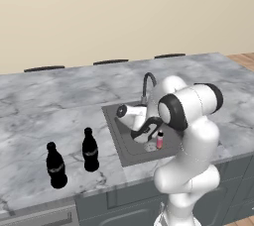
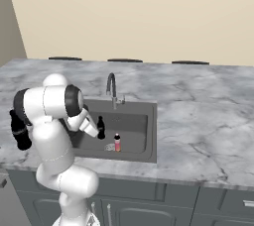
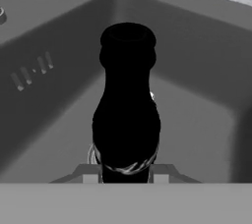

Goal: Place the large bottle from the dining counter next to the other large bottle outside the sink, and place the small bottle from the dining counter next to the other small bottle inside the sink.

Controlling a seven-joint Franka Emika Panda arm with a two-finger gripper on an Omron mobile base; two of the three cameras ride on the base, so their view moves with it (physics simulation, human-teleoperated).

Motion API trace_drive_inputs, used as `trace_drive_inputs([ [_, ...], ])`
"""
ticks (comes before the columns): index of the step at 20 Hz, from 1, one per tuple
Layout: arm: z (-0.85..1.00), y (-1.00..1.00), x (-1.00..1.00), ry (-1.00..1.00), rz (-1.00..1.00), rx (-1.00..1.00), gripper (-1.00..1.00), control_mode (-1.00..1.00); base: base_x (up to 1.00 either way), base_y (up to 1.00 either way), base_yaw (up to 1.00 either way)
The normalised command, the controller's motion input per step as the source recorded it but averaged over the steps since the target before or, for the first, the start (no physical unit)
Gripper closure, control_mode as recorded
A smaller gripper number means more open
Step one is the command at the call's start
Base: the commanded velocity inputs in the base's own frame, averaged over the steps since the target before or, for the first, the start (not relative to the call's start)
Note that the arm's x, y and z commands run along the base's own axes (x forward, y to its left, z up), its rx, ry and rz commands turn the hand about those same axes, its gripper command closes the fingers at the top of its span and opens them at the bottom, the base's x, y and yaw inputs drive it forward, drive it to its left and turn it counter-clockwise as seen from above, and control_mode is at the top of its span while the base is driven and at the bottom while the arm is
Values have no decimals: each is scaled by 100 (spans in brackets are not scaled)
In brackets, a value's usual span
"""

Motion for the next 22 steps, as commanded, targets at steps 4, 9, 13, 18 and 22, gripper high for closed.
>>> trace_drive_inputs([
  [4, -23, 3, 25, 0, -3, 0, 100, -100, 0, 0, 0],
  [9, -3, 0, 6, 0, 0, 0, 100, -100, 0, 0, 0],
  [13, -15, 0, 18, 0, 0, 0, 100, -100, 0, 0, 0],
  [18, -2, 0, 2, 0, 0, 0, 100, -100, 0, 0, 0],
  [22, -14, -1, 9, 0, 0, 0, 100, -100, 0, 0, 0],
])
